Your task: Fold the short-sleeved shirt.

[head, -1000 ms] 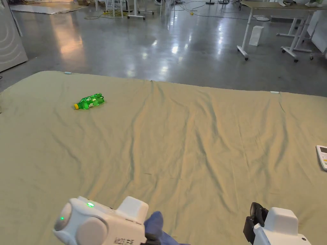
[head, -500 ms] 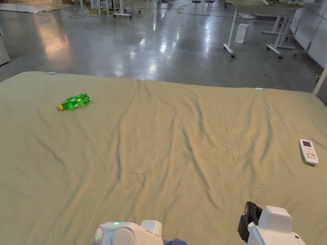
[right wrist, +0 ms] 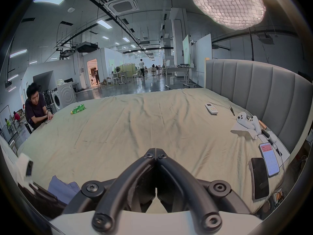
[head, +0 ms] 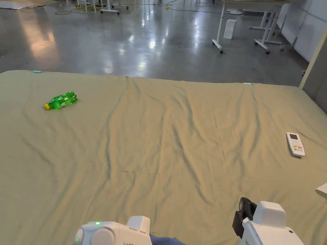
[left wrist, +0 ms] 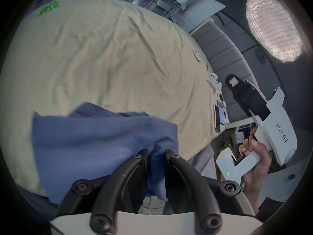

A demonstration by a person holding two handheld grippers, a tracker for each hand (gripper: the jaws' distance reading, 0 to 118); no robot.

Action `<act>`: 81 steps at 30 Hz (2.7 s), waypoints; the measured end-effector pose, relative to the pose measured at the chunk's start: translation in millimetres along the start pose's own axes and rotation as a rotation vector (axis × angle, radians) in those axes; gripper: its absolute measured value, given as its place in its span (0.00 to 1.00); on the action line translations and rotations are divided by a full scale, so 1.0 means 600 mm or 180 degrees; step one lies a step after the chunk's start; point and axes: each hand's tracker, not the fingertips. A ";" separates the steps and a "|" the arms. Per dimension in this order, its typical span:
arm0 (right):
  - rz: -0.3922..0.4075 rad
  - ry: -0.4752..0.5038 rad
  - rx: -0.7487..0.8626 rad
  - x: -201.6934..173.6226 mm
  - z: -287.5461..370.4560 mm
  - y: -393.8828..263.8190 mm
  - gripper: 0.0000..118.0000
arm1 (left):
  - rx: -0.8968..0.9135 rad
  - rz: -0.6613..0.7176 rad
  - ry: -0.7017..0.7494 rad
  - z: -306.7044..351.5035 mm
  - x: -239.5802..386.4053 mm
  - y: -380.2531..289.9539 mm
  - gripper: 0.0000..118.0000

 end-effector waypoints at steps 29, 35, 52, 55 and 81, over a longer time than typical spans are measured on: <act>0.0174 0.0079 0.0529 -0.049 -0.001 0.086 0.00 | 0.2581 -0.0889 0.1325 0.218 0.003 0.051 0.07; 0.0297 -0.0056 0.0800 -0.071 0.013 0.124 0.00 | 0.3259 -0.0916 0.1983 0.256 -0.013 0.041 0.04; 0.0475 0.0359 0.0474 -0.098 0.049 0.113 0.00 | 0.3394 -0.0877 0.2410 0.281 -0.050 0.024 0.03; 0.0589 0.0725 -0.0062 -0.135 0.062 0.051 0.00 | 0.3251 -0.0790 0.2375 0.269 -0.086 0.012 0.03; 0.1061 0.0700 -0.0382 -0.181 0.016 -0.209 0.00 | 0.0815 0.0301 -0.0174 0.154 -0.245 -0.027 0.72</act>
